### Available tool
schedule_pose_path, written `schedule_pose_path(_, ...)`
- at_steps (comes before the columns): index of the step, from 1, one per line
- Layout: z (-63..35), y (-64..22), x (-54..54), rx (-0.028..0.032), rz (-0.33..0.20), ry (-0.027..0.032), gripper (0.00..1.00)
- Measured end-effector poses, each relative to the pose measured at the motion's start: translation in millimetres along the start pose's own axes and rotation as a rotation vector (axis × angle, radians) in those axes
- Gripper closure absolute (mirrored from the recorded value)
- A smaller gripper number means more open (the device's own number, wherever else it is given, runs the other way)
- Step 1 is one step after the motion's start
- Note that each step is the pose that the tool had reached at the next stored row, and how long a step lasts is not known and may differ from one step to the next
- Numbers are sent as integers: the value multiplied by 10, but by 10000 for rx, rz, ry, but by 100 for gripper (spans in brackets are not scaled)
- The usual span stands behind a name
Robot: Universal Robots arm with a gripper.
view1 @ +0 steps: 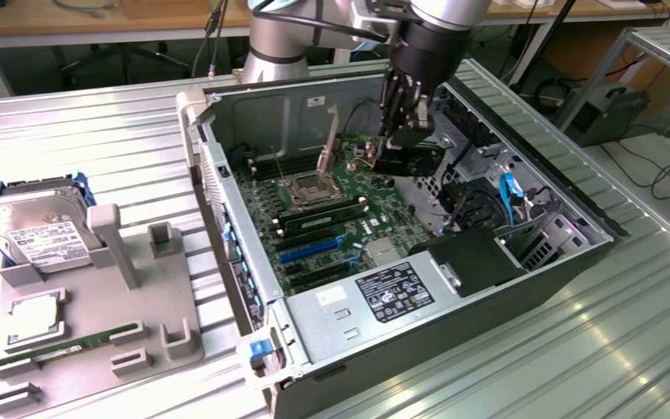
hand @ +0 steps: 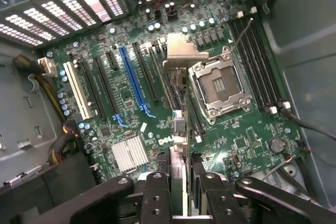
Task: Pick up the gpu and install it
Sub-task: 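Insert the gpu into the slot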
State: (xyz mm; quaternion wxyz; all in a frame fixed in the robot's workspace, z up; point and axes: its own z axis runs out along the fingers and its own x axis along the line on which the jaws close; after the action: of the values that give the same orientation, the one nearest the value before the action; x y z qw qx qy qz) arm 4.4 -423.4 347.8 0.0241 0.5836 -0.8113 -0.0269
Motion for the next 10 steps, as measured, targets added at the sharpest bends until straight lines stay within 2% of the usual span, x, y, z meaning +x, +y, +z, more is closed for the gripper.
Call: schedule_pose_path(10,1,0,0,9,-1300,64,73)
